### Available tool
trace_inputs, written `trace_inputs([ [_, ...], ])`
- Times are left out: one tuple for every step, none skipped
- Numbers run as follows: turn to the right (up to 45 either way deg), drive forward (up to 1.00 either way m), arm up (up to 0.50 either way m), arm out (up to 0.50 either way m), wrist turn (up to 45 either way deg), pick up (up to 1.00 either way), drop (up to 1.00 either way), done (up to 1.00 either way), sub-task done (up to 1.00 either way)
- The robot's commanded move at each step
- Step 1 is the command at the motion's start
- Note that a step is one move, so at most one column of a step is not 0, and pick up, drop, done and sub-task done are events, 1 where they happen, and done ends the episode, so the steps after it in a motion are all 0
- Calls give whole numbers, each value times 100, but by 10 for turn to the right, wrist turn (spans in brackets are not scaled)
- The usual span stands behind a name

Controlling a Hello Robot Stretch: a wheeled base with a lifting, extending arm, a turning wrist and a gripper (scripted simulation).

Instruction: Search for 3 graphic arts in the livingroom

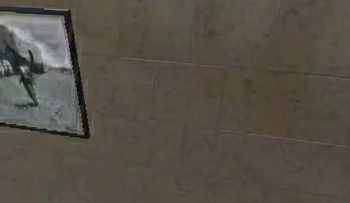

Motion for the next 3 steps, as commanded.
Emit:
trace_inputs([
  [-390, 0, 0, 0, 0, 0, 0, 0, 0],
  [0, 0, 0, 0, 0, 0, 0, 0, 100],
  [-300, 0, 0, 0, 0, 0, 0, 0, 0],
])
